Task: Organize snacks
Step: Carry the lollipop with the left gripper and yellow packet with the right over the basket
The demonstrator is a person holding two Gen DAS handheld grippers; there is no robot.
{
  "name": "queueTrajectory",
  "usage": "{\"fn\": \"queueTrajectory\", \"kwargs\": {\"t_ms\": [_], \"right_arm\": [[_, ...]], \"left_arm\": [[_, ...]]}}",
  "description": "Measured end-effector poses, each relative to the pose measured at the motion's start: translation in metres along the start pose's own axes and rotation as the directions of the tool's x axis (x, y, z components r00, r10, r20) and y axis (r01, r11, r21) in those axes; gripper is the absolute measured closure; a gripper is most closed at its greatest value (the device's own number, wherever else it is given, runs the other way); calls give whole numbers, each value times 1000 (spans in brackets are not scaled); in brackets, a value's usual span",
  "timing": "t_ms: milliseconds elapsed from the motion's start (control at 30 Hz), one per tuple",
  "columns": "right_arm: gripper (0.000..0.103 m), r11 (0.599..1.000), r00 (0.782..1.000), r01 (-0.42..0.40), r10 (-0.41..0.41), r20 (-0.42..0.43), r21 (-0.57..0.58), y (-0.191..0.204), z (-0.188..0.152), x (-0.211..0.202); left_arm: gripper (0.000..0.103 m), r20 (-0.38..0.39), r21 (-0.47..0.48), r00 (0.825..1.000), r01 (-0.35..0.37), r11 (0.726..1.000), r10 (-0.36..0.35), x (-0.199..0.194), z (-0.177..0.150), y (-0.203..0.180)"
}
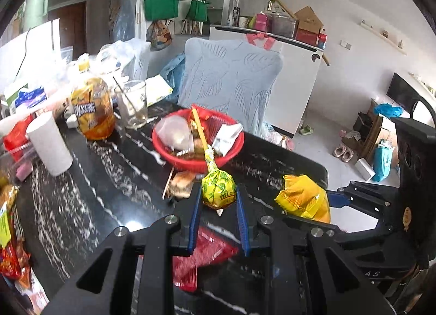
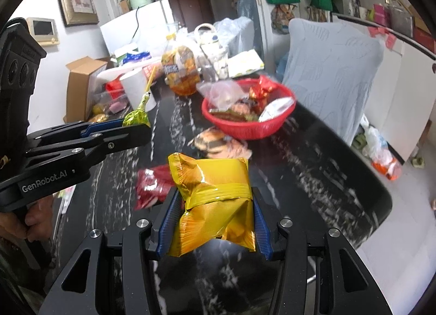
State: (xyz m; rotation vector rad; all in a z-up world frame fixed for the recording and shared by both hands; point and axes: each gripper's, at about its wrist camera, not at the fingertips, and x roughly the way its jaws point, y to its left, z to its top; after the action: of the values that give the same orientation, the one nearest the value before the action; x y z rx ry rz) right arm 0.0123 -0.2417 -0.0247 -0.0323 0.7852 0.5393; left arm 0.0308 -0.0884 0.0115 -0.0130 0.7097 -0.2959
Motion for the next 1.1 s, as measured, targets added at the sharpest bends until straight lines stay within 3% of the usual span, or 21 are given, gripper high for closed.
{"fn": "queueTrajectory", "kwargs": {"t_ms": [533, 767, 1100], "right_arm": [[54, 997, 994, 69, -68, 82, -17, -34, 60, 12], [54, 993, 988, 116, -114, 103, -16, -59, 86, 23], [54, 990, 987, 141, -139, 82, -16, -94, 109, 58]], "left_arm": [[80, 75, 55, 997, -2, 999, -3, 33, 71, 0], [80, 27, 67, 998, 51, 996, -53, 78, 93, -1], [80, -54, 71, 997, 52, 996, -48, 142, 112, 1]]}}
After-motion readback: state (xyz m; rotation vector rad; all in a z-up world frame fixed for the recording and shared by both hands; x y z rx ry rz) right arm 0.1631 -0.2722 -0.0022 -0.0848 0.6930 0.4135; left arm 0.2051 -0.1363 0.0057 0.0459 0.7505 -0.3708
